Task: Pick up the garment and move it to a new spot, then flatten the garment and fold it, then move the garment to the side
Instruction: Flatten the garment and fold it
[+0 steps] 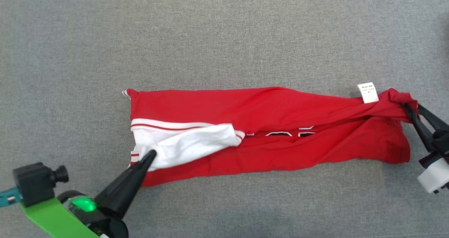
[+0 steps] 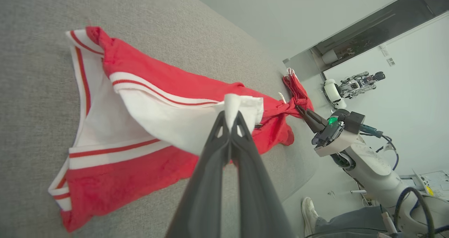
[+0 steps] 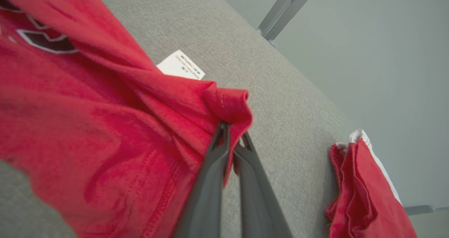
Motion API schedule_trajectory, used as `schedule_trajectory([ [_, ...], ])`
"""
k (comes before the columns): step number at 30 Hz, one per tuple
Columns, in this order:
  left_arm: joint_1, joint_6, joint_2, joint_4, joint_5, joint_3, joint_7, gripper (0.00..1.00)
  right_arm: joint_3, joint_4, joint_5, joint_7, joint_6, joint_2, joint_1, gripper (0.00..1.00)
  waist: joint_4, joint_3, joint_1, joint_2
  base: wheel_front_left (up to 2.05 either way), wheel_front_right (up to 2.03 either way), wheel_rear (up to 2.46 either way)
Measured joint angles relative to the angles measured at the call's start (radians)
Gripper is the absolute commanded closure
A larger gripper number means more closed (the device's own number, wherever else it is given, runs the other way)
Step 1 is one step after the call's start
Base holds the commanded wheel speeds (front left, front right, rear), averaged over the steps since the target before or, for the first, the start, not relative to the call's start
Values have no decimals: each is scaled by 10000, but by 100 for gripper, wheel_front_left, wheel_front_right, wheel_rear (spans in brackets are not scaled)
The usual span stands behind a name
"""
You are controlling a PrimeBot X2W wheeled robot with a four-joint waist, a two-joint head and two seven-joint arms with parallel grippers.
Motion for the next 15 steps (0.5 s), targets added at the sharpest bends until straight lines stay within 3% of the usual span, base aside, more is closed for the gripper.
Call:
schedule_trajectory([
  [15, -43, -238, -686, 261, -192, -938, 380, 100, 1647, 777, 178, 412, 2, -562, -2346, 100, 190, -50, 1, 0, 0, 0, 0],
])
